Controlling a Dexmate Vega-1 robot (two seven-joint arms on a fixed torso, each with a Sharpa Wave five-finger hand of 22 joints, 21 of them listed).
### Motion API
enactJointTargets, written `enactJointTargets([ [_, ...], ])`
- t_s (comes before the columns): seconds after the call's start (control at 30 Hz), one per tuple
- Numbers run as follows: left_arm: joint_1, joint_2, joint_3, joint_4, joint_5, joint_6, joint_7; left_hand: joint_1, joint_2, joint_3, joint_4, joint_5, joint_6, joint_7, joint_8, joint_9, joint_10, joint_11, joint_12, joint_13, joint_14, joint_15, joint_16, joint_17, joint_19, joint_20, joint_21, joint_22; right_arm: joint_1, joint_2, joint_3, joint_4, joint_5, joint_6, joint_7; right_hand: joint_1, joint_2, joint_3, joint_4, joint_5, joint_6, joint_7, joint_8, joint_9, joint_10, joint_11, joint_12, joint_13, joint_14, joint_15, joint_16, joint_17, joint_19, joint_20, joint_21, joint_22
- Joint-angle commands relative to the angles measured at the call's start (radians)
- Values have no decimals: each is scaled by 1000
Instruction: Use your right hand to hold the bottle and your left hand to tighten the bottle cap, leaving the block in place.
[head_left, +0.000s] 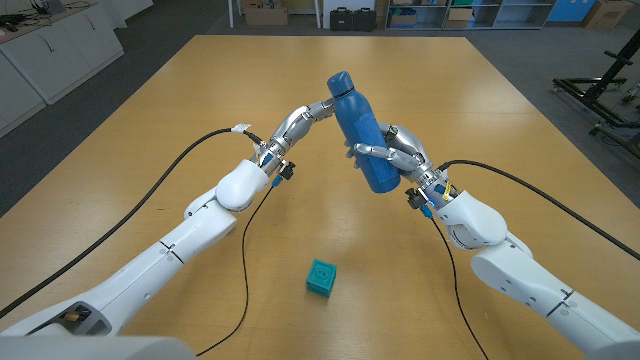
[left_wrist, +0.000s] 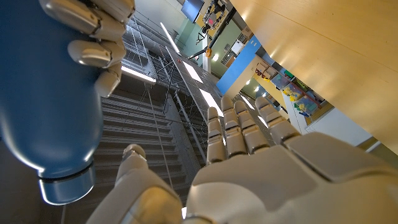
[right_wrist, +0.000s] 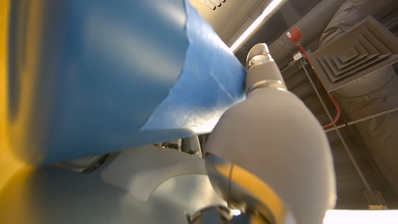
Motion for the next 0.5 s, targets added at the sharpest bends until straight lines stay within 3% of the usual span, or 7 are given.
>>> enactJointTargets([
  [0.03, 5, 2, -2, 2, -10, -4, 3, -7, 4, -2, -1, 4, 8, 2, 9, 5, 8, 1, 5, 4, 7, -3, 2, 3, 6, 7, 0, 2, -21, -5, 23, -7, -10, -22, -41, 198, 208, 151, 42, -2, 319, -260, 2, 4, 261, -255, -3, 2, 227, -304, 2, 2, 65, -204, 7, 2],
  [0.5, 91, 36, -60, -51, -23, -41, 58, -7, 8, -3, 0, 5, 10, 2, 9, 5, 11, 3, 6, 4, 7, -2, 2, 3, 8, 7, 0, 2, 28, 45, 5, 101, -19, -68, -84, 196, 208, 152, 42, -2, 320, -259, 0, 5, 262, -254, -6, 4, 228, -303, 0, 4, 64, -204, 12, -2],
])
